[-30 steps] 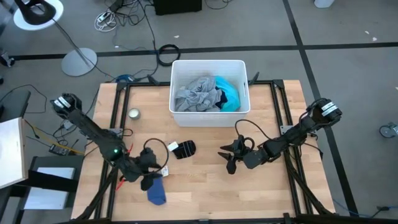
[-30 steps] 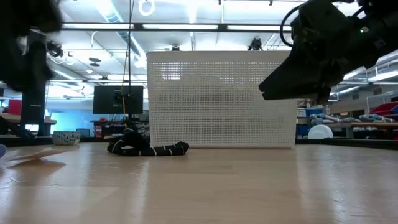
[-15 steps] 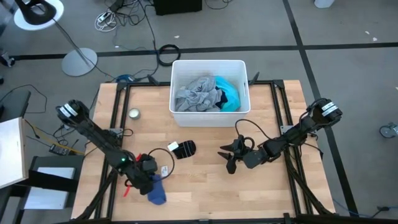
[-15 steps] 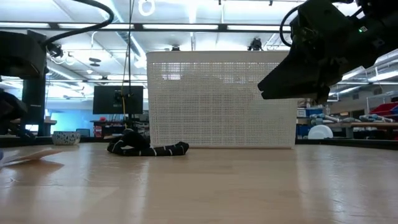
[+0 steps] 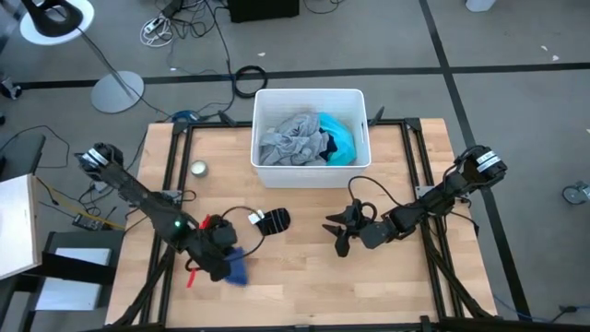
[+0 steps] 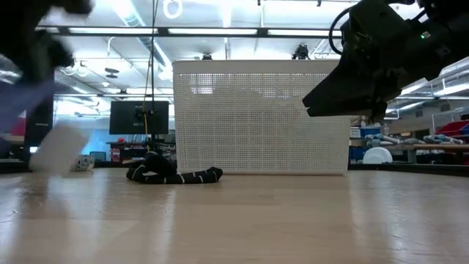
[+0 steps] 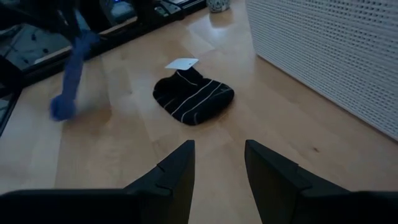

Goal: Sort clothes
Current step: Put the blue sock into the white laundry bin

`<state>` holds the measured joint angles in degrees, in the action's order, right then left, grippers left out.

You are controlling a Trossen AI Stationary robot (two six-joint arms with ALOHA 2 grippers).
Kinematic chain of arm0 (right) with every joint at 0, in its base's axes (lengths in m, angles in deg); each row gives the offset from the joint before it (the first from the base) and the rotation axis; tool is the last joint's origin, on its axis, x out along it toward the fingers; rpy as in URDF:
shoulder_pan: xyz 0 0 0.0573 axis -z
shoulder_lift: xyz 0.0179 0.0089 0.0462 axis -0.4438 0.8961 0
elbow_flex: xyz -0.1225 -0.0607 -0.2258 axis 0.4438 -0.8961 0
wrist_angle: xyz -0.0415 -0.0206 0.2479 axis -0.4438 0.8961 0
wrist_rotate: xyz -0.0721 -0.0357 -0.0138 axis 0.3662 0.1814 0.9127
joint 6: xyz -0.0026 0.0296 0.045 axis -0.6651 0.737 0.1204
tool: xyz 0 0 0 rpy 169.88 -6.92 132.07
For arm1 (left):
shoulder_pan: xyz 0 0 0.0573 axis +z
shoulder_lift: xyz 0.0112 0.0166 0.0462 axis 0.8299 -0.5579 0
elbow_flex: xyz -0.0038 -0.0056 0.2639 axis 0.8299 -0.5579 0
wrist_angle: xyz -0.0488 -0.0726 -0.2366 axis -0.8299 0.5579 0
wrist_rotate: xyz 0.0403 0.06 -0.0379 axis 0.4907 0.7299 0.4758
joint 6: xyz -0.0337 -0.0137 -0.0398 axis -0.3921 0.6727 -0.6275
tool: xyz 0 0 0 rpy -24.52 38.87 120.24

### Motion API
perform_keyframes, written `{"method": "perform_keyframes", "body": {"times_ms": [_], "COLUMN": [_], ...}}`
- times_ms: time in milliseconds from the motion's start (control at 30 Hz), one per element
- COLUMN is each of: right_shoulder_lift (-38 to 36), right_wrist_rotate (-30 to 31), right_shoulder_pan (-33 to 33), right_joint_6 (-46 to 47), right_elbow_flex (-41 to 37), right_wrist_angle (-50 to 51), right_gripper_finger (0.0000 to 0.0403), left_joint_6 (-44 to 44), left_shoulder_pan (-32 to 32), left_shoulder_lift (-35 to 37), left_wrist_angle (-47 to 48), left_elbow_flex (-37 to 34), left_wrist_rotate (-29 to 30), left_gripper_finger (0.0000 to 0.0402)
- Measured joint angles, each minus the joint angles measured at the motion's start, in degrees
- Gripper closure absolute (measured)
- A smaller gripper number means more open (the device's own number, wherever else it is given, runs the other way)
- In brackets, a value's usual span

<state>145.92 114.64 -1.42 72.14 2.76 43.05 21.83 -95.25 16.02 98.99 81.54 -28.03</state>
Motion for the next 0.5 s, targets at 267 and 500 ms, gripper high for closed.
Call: {"method": "perform_keyframes", "body": {"times_ms": [267, 500], "right_shoulder_lift": [0.0, 0.0], "right_wrist_rotate": [0.0, 0.0], "right_shoulder_pan": [0.2, 0.2], "right_joint_6": [0.0, -0.8], "right_elbow_flex": [0.0, 0.0], "right_wrist_angle": [-0.5, -1.4], "right_gripper_finger": [0.0261, 0.0261], "left_joint_6": [21.2, 46.9], "left_shoulder_pan": [7.3, 19.5], "left_shoulder_lift": [1.3, 1.2], "left_wrist_angle": [9.6, 6.2], "left_elbow_flex": [20.5, 35.1], "left_wrist_rotate": [8.2, 8.6], "left_gripper_finger": [0.0400, 0.0401]}}
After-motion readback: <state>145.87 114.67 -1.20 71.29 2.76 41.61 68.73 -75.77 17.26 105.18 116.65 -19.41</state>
